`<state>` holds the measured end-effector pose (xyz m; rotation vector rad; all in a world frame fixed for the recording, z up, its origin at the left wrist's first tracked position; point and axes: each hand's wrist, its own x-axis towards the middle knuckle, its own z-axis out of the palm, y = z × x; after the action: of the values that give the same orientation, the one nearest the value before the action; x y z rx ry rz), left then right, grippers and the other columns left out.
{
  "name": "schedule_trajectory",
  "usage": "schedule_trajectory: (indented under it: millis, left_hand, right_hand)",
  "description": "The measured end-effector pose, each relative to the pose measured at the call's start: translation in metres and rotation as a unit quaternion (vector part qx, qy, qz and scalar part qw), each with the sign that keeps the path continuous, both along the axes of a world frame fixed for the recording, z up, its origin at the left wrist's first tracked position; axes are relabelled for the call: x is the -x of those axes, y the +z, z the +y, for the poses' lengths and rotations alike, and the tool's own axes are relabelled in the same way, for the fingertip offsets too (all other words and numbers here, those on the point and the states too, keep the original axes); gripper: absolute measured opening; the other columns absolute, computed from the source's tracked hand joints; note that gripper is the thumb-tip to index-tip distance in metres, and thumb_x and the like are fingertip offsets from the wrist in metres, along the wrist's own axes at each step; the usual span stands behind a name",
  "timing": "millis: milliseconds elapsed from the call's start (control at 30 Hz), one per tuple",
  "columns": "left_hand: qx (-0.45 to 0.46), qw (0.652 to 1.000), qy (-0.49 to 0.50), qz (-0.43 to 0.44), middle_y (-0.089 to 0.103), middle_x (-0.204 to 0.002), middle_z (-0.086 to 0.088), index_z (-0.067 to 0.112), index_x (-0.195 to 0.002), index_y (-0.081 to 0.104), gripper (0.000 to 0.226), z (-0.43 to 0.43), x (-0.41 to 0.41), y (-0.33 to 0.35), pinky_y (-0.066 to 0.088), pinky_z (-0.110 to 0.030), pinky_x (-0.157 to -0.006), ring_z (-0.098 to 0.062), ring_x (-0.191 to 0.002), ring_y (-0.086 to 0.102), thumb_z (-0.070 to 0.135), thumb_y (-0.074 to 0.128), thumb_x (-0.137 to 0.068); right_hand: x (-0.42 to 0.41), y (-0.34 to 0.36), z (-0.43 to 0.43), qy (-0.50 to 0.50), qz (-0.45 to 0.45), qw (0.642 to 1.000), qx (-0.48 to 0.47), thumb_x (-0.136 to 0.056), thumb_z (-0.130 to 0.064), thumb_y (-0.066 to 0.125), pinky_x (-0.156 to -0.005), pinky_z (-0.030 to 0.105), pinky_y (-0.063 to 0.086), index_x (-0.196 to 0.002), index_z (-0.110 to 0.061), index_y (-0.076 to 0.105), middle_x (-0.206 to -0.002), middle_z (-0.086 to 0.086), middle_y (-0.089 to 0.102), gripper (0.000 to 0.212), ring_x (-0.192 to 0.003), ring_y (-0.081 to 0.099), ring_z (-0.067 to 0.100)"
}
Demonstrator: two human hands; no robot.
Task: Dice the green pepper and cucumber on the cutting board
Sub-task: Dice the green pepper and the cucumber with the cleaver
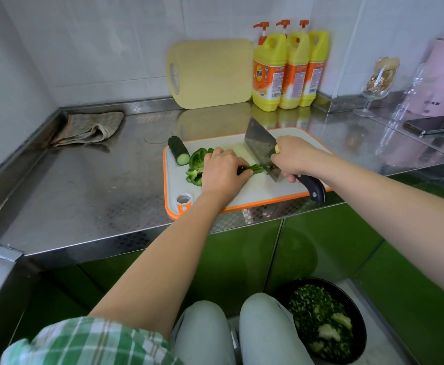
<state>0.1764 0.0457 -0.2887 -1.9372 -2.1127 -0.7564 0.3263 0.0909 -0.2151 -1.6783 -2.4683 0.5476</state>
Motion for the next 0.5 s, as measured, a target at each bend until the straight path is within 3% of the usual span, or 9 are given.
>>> schedule_trajectory:
  millis: [233,367,500]
  left_hand:
    - [0.001,1.000,0.007,0.004,0.064,-0.101,0.001,0.030,-0.107,0.073,0.026,0.001,-0.001,-0.001,0.029,-0.034,-0.079,-0.024,-0.100,0.048,0.045,0.060,-0.089]
    - [0.002,1.000,0.003,-0.002,0.064,-0.100,0.001,0.031,-0.106,0.073,0.026,0.000,0.000,0.000,0.027,-0.033,-0.077,-0.024,-0.099,0.047,0.045,0.060,-0.089]
    - [0.003,1.000,0.001,0.001,0.064,-0.101,0.001,0.030,-0.107,0.073,0.026,-0.001,0.000,0.000,0.028,-0.034,-0.079,-0.024,-0.100,0.047,0.043,0.059,-0.090]
  right_hand:
    - [0.002,0.000,-0.004,0.014,-0.026,0.999,0.022,-0.086,0.004,0.042,-0.046,0.022,0.038,-0.103,0.010,0.060,-0.058,0.015,0.060,0.026,-0.049,0.054,0.026]
    - [0.007,-0.003,-0.006,0.002,-0.035,0.999,0.025,-0.084,0.006,0.051,-0.047,0.022,0.038,-0.106,0.008,0.060,-0.056,0.014,0.059,0.024,-0.053,0.056,0.026]
    - [0.010,-0.009,-0.002,-0.005,-0.016,1.000,-0.008,-0.087,0.004,0.052,-0.050,0.026,0.041,-0.109,0.005,0.057,-0.065,0.016,0.063,0.022,-0.062,0.062,0.031]
